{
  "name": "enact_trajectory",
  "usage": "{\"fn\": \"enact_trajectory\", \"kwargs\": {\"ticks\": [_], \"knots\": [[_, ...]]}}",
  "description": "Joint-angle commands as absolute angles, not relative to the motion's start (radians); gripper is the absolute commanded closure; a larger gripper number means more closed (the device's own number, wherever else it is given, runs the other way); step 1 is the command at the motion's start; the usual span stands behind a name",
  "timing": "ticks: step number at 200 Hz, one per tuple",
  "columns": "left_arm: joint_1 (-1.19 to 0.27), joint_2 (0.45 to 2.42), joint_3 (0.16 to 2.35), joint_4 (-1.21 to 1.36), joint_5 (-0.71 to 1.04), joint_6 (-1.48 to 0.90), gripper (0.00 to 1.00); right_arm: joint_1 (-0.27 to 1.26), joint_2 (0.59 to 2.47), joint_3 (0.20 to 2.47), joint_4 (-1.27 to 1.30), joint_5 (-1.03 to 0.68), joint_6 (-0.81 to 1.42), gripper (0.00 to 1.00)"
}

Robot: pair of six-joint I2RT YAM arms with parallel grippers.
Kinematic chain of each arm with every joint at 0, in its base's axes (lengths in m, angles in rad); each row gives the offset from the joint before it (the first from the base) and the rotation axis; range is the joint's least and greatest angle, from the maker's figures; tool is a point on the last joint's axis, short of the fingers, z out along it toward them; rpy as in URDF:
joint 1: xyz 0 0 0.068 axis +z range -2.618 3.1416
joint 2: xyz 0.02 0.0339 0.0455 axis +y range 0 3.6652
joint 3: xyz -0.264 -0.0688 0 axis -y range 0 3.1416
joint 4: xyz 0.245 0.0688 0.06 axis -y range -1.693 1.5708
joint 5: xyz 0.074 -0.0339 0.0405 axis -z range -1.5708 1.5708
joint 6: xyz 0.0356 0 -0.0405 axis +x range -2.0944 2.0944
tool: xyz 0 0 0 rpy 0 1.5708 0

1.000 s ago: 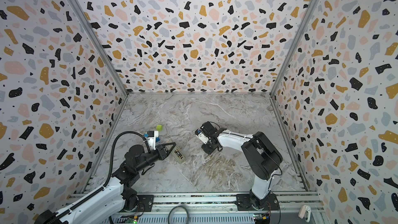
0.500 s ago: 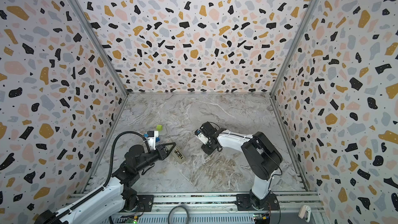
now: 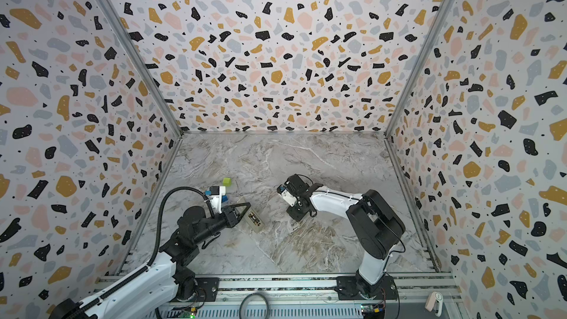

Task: Load the batteries into the remote control
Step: 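Carry the cover with the right gripper over the remote's battery compartment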

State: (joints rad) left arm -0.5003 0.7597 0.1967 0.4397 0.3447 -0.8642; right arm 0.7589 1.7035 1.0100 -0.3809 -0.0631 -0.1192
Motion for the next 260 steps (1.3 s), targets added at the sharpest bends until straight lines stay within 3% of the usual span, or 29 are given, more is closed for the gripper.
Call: {"fn": "enact_trajectory", "kwargs": {"ticks": [1, 105, 159, 260], "knots": [[-0.504, 0.759, 0.189, 0.514, 0.331, -0.874, 1.00, 0.791, 1.614, 0.991, -0.361, -0.066, -0.145, 0.83], [-0.503, 0.791, 0.177, 0.615, 0.284, -0.936, 1.00, 0.994, 1.344, 1.003, -0.345, -0.010, -0.184, 0.89], [-0.503, 0.784, 0.160, 0.666, 0.255, -0.968, 1.00, 1.072, 1.393, 1.110, -0.355, -0.036, -0.152, 0.89], [-0.503, 0.775, 0.155, 0.670, 0.245, -0.974, 1.00, 1.074, 1.549, 1.238, -0.393, -0.064, -0.093, 0.89]]}}
